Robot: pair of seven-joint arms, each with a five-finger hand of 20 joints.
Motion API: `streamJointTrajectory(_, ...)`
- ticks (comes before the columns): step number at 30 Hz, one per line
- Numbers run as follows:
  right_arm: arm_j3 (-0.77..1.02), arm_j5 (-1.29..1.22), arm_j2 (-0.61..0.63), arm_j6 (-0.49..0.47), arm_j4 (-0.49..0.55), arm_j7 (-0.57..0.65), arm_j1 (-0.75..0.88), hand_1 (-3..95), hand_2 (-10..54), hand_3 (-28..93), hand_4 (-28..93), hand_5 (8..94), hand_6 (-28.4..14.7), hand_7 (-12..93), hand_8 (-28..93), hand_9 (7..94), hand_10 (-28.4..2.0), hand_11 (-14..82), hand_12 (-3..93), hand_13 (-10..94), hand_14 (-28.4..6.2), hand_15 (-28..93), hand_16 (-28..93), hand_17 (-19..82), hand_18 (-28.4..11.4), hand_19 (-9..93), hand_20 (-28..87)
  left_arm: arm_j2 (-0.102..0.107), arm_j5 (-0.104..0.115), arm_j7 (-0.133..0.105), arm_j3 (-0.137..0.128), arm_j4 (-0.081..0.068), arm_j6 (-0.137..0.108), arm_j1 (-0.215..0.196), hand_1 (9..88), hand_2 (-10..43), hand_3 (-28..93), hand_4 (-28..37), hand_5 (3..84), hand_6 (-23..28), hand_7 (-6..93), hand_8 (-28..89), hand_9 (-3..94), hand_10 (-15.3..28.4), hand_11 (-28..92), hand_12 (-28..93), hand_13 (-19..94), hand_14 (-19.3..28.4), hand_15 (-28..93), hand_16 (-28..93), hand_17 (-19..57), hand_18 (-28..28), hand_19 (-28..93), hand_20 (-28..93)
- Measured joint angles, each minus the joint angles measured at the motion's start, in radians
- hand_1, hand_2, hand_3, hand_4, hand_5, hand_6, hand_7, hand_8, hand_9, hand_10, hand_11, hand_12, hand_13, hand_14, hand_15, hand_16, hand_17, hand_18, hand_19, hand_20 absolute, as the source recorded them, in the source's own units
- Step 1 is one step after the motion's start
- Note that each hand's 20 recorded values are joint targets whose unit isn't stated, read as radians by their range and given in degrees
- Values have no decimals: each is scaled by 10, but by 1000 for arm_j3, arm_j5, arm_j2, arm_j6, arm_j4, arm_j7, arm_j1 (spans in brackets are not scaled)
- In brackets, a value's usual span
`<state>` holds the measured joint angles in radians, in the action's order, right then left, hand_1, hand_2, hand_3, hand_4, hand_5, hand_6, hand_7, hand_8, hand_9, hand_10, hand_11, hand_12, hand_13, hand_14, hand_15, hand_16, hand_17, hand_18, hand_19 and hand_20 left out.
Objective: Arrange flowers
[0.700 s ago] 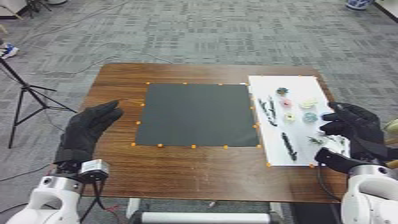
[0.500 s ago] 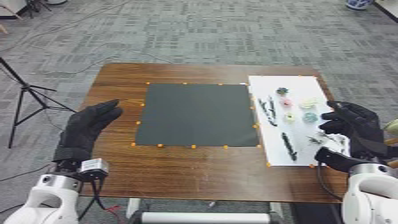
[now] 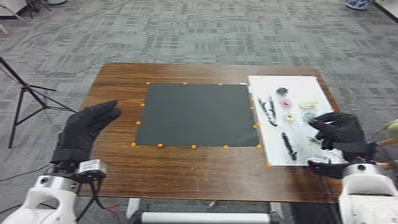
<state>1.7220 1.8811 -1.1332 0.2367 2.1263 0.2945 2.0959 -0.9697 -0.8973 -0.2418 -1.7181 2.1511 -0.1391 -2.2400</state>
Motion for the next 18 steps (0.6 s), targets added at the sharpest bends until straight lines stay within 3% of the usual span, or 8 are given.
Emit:
streamJointTrajectory(3,-18,110,13,-47,-7,18,-9,366,-95,625,-161,530,-46,436,-83,795,-130,423,367,887,-47,564,330,577,-159,931,436,0,-5,2,0,0,1,0,198,-15,678,-283,506,26,116,-78,497,141,182,118,384,172,128,18,40,127,110,168)
streamJointTrajectory(7,-16,274,25,-243,-7,53,-39,361,-95,613,-157,510,-47,446,-80,804,-127,421,374,896,-41,564,339,591,-151,932,449,0,-25,2,1,0,7,3,200,-18,679,-283,510,18,120,-82,496,140,181,118,384,172,126,18,40,127,109,168)
streamJointTrajectory(10,-30,386,29,-346,-4,69,-62,357,-95,605,-157,503,-48,446,-80,803,-127,420,379,895,-41,562,346,590,-151,932,453,0,-28,0,6,-1,11,9,204,-20,678,-283,511,17,122,-82,495,139,181,119,383,171,125,18,40,126,108,168)
streamJointTrajectory(18,-167,580,56,-358,-56,84,-129,345,-95,584,-160,480,-61,442,-76,805,-128,420,378,898,-41,562,349,595,-148,932,454,-2,-37,2,17,-2,19,19,206,-21,677,-282,512,20,119,-82,496,140,180,120,383,171,125,20,40,126,105,168)
